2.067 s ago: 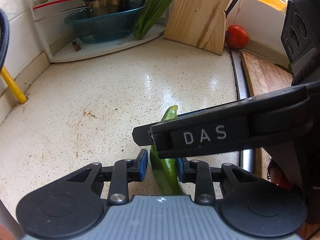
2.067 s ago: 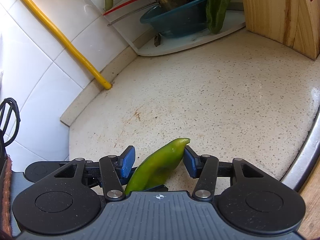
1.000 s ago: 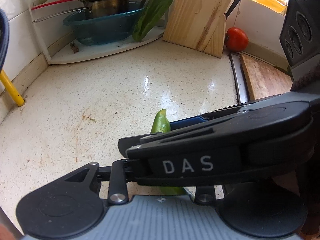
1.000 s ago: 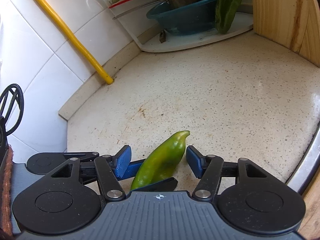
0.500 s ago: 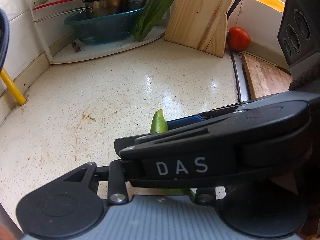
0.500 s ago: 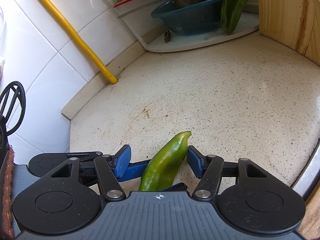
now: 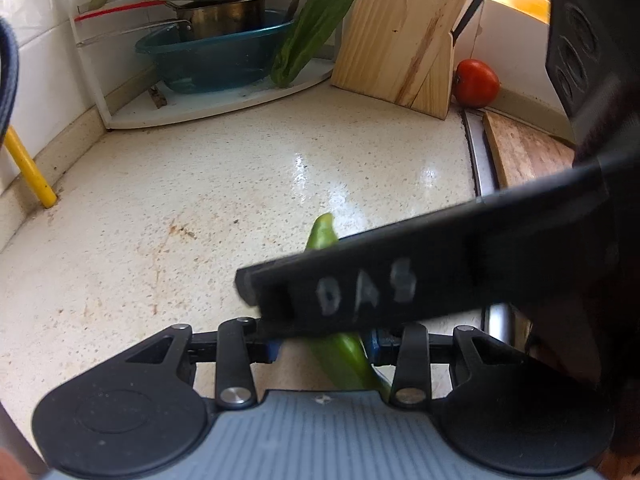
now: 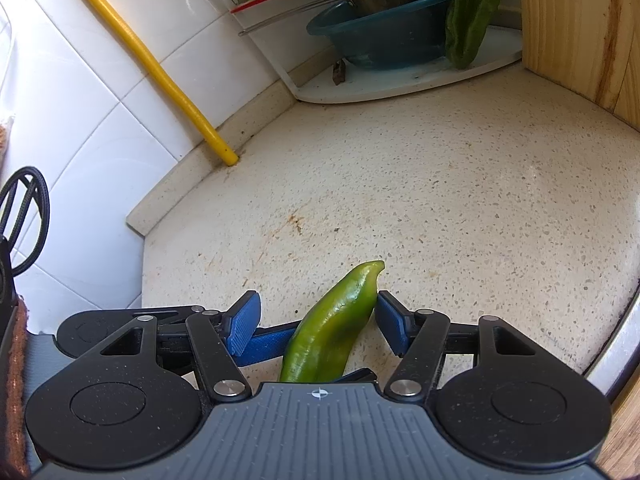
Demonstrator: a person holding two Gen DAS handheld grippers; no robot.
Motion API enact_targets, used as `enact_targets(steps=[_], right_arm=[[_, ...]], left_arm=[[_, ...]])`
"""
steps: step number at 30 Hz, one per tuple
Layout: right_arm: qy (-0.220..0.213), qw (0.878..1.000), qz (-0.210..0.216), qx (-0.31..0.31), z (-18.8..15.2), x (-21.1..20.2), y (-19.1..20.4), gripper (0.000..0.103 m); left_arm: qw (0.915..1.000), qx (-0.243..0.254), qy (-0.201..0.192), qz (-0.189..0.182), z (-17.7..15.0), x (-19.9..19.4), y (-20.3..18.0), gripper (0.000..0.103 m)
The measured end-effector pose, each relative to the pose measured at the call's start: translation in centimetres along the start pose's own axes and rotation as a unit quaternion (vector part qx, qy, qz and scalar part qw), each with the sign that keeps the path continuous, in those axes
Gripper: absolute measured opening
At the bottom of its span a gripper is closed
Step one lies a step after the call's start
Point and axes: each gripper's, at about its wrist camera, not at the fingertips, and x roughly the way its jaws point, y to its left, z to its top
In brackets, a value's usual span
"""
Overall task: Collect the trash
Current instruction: 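Hold the pepper with the left gripper while right gripper closes on its tip, then lift the pepper with both grippers and carry it down toward the black bin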
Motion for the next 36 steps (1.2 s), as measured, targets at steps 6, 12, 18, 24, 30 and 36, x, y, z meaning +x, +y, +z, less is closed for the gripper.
enact_targets(steps=[6, 12, 18, 24, 30, 36], right_arm=[[0.004, 1.0, -0.005, 0.004, 0.1, 0.1, 0.0, 0.071], [0.003, 1.0, -0.01, 0.004, 0.0, 0.0, 0.0, 0.071], [0.003, 1.0, -0.019, 0.004, -0.4, -0.5, 0.0, 0.051], [0.003, 0.999, 0.008, 0.042, -0.9, -0.7, -0.8, 0.039], [-0.01, 0.998, 0.005, 0.056, -1.4, -1.7, -0.4, 0.031], [-0.013, 0.997, -0.008, 0.071, -2.5, -2.5, 0.3, 0.024]], left_arm=[[0.9999, 0.004, -0.009, 0.004, -1.6, -1.0, -0.2, 0.044], [0.9998, -0.007, -0.017, 0.012, -2.3, -1.4, -0.7, 0.044], [0.9993, -0.027, -0.024, 0.012, -2.6, -1.7, -0.5, 0.035], [0.9984, -0.05, -0.027, -0.002, -3.3, -2.2, 0.3, 0.033], [0.9977, -0.052, -0.043, -0.01, -4.3, -3.6, 0.6, 0.033], [0.9991, -0.026, -0.033, 0.003, -5.0, -3.2, 0.0, 0.033]])
